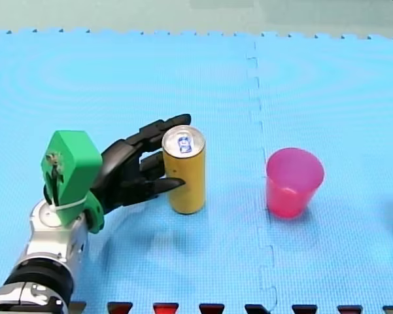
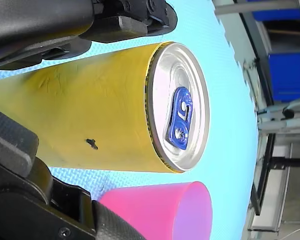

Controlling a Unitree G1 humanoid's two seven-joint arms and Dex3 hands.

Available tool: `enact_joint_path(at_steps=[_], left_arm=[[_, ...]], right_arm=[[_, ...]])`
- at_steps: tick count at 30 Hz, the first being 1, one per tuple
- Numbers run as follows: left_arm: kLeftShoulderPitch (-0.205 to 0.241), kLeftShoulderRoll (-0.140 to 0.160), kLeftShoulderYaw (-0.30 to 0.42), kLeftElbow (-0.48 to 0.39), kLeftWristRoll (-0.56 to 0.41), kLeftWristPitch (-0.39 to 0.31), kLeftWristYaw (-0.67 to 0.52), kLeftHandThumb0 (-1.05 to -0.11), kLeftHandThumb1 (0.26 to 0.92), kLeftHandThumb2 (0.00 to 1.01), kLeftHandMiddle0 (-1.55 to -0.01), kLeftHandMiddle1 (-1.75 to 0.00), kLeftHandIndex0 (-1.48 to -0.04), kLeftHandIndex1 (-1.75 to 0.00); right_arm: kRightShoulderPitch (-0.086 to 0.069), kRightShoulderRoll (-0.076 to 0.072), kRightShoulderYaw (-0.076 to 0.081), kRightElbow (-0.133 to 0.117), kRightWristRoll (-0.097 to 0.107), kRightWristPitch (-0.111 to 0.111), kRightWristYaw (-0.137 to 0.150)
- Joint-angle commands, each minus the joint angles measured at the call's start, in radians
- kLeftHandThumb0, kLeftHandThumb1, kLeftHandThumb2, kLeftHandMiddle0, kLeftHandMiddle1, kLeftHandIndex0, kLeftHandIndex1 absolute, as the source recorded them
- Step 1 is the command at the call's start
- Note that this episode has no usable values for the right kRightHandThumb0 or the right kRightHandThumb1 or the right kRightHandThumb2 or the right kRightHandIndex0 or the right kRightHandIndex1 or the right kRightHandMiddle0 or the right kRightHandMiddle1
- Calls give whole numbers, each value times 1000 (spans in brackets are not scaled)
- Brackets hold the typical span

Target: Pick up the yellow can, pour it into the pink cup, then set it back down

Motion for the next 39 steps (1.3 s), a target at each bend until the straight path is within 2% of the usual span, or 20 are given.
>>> enact_joint_path(at_steps=[1,10,15,20,32,35,39], left_arm=[[-7,1,0,4,4,4,4,-979,681,0,-287,0,-233,0],[-13,-13,-2,27,18,7,35,-909,656,1,-284,0,-229,0],[-18,-17,-3,37,28,3,47,-900,659,2,-283,0,-227,0],[-20,-23,-6,41,39,-7,53,-899,665,3,-285,-1,-224,0],[-22,-45,-21,52,63,-7,80,-895,673,2,-295,-4,-221,0],[-13,-59,-25,50,73,-26,119,-890,675,2,-304,-8,-225,-2],[3,-72,-54,47,124,-80,231,-884,681,3,-334,-19,-241,-7]], right_arm=[[5,-7,0,-6,0,-1,-4],[14,-5,5,-19,-7,-3,-14],[24,-6,6,-25,-9,-11,-18],[33,-7,10,-31,-20,-17,-33],[60,0,13,-71,-19,-18,-36],[66,2,14,-81,-20,-18,-37],[76,7,12,-92,-14,-24,-36]])
